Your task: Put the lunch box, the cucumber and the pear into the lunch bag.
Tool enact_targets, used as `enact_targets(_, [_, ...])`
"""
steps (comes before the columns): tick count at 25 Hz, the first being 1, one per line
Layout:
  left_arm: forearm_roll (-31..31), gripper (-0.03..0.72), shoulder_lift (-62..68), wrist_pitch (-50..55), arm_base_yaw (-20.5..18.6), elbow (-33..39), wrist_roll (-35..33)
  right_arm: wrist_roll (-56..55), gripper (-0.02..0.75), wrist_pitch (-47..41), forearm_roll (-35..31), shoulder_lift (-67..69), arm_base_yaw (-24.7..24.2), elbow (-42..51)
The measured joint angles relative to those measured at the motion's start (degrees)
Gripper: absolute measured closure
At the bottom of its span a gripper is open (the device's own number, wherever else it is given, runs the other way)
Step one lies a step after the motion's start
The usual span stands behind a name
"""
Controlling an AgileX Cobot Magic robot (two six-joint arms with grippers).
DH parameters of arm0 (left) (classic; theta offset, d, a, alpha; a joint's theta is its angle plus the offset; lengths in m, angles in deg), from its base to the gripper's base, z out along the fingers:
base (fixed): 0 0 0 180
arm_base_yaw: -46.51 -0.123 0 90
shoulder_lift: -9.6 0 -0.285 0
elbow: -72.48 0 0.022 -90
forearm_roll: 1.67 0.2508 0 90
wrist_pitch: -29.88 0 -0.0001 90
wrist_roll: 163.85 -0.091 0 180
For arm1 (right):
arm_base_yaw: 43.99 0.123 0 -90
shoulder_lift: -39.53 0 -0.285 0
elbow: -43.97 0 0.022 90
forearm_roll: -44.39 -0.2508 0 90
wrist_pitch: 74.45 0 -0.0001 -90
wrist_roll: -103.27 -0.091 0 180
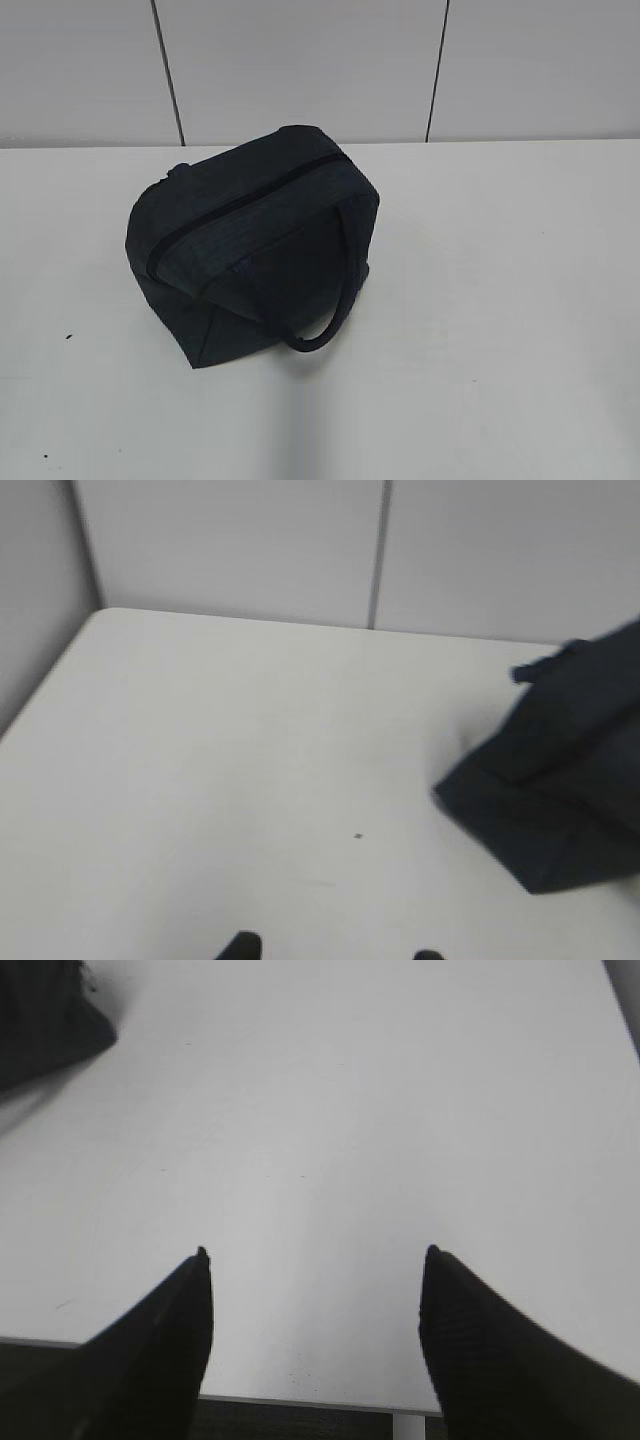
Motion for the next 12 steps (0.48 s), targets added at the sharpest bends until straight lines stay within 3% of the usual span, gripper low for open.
enact_targets(2, [0.0,0.398,0.0,0.0,-7.4,0.0,0.0,0.0,0.235,0.1,0.0,0.0,-4.1,0.0])
enact_targets(4, [0.0,0.398,0.0,0.0,-11.4,0.0,0.0,0.0,0.235,0.1,0.0,0.0,-6.0,0.0])
enact_targets(12, [0.0,0.398,0.0,0.0,-12.5,0.0,0.0,0.0,0.235,0.1,0.0,0.0,-6.3,0.0])
